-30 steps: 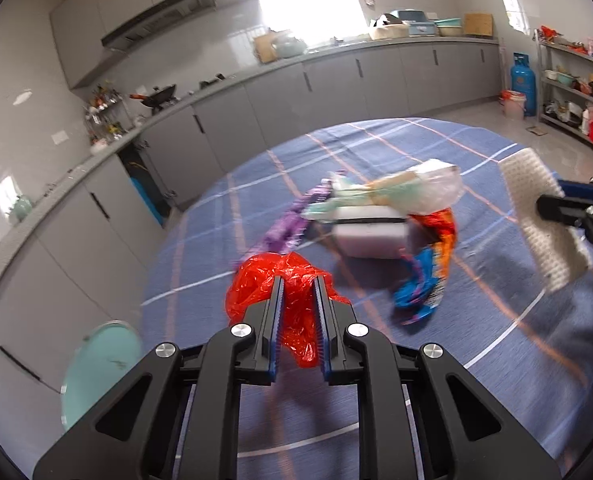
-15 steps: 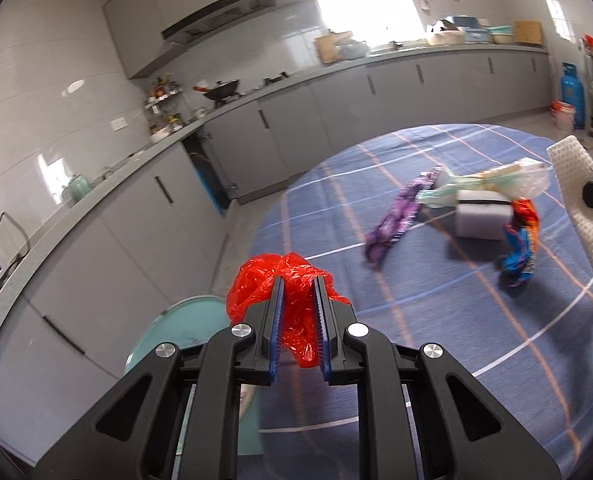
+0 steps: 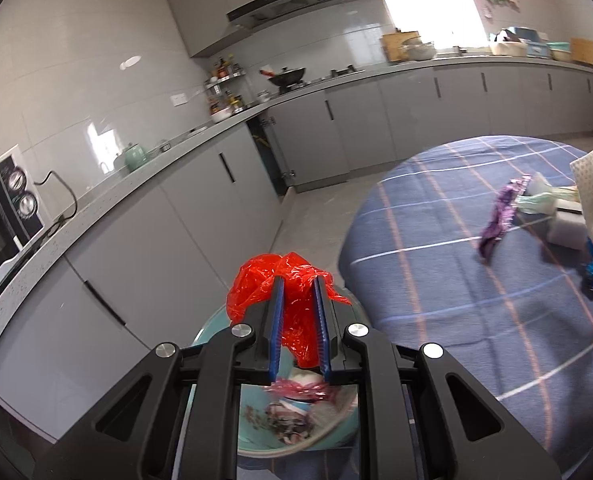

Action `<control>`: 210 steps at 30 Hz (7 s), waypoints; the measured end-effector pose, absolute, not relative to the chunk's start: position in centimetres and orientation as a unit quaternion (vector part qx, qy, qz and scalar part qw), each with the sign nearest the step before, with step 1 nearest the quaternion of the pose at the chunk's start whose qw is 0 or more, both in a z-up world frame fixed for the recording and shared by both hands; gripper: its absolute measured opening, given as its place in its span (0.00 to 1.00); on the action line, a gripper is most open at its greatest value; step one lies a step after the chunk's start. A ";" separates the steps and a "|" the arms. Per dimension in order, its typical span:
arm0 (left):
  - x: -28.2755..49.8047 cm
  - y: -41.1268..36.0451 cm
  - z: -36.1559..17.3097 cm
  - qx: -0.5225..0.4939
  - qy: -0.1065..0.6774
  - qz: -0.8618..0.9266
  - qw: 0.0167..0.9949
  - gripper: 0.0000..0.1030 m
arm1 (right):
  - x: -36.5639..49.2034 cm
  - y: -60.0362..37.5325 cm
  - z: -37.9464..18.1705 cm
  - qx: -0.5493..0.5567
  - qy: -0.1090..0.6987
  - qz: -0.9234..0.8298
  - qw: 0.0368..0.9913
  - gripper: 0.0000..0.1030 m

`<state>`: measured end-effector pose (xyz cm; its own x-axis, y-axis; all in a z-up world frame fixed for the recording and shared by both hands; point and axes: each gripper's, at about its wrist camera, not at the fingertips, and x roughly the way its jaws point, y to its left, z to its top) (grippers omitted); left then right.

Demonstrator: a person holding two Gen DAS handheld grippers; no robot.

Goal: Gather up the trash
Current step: 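Carry the red plastic bag and white sheet over the teal bin with both grippers, then open both grippers to drop the red bag and white sheet into the bin, then move both grippers to the table and grasp the clear banded bag with the right gripper, then grasp the white sponge with the left gripper while the right gripper holds the clear bag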

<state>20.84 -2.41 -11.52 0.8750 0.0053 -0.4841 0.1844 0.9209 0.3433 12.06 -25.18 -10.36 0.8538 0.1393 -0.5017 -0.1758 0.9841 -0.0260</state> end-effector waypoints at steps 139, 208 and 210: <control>21.3 -10.6 -12.4 0.249 0.217 -0.077 0.941 0.95 | 14.2 -35.3 -12.0 -0.021 0.280 -0.040 0.959 0.59; 19.1 -28.4 -16.1 0.273 0.271 -0.298 0.874 0.26 | 5.3 -42.1 -15.3 0.034 0.247 -0.135 0.959 0.17; 18.9 -27.8 -15.6 0.275 0.264 -0.294 0.877 0.25 | 5.2 -41.8 -15.1 0.030 0.244 -0.133 0.960 0.17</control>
